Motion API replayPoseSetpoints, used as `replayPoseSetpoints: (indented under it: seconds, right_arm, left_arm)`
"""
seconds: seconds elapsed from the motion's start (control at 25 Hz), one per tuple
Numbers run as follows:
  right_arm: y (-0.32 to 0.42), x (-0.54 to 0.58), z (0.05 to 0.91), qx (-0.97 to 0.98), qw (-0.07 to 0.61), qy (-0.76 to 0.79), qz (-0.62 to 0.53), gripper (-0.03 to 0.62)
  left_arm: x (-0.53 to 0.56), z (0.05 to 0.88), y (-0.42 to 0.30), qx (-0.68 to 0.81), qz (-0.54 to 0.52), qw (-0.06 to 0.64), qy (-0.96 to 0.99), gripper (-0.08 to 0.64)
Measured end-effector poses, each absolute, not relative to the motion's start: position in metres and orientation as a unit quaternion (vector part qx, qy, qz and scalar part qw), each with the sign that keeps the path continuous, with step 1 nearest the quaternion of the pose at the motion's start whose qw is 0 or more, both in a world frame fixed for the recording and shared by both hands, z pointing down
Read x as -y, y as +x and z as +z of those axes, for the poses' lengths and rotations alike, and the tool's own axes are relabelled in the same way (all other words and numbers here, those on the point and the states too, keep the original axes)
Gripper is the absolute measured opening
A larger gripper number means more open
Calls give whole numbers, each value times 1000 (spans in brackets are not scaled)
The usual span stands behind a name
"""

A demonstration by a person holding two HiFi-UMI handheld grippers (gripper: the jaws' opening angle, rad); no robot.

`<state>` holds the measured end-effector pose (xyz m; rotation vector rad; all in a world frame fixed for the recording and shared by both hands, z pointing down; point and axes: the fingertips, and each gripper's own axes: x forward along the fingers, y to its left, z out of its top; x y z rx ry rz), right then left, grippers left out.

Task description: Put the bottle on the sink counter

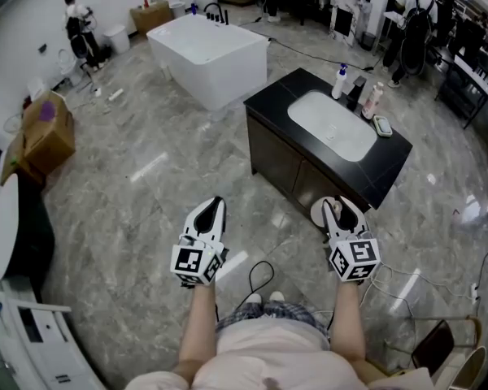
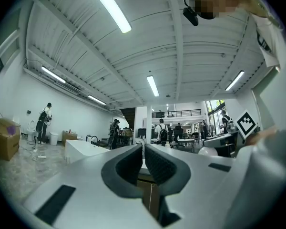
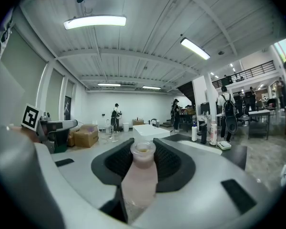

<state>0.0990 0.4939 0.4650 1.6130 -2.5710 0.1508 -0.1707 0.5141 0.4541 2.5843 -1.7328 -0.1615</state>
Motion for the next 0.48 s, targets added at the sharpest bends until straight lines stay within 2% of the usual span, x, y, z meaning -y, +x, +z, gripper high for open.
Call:
replayPoseSetpoints:
  seconds: [0.48]
  right_arm:
    - [90,-486,463,837,42,544,51,141]
  left_arm:
    - [-496,458,-176,537,-62,19,841,35]
